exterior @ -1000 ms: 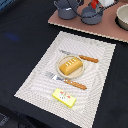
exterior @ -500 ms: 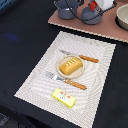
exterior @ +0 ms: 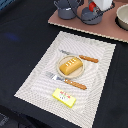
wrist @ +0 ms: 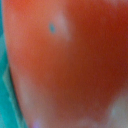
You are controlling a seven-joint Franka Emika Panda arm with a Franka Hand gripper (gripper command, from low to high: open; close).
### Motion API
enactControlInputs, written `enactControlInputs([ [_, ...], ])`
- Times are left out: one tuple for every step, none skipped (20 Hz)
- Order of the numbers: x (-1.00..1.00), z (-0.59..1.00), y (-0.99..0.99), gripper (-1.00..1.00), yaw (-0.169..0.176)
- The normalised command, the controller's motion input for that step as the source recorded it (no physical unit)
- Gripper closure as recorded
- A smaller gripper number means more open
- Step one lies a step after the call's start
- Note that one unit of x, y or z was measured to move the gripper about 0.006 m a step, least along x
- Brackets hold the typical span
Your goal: Interact with the objects in diverse but meaningful ways.
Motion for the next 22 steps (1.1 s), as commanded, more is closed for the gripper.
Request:
enactControlInputs([
  [0.0,0.11,0.42,-1.0,0.0],
  [0.0,0.1,0.39,-1.0,0.0],
  [0.0,0.1,0.39,-1.0,0.0],
  [0.0,0.1,0.39,-1.0,0.001],
  [0.0,0.08,0.36,-1.0,0.002],
  [0.0,0.09,0.38,-1.0,0.001],
  [0.0,0.1,0.35,-1.0,0.001],
  [0.01,0.13,0.35,-1.0,0.0],
  [0.04,0.15,0.33,-1.0,0.0],
  [0.08,0.17,0.27,-1.0,0.0],
  [0.12,0.17,0.24,-1.0,0.0],
  [0.15,0.17,0.21,-1.0,0.0],
  [0.16,0.15,0.19,-1.0,0.0],
  [0.16,0.11,0.13,-1.0,-0.013],
  [0.18,0.09,0.09,-1.0,-0.028],
  [0.25,0.07,0.02,-1.0,-0.047],
  [0.32,0.08,0.0,-1.0,-0.073],
  [0.28,0.08,-0.01,-1.0,-0.087],
  [0.23,0.05,-0.06,-1.0,-0.105],
  [0.24,0.05,-0.11,-1.0,-0.121],
  [0.26,0.05,-0.1,-1.0,-0.145],
  [0.26,0.04,-0.12,-1.0,-0.152],
])
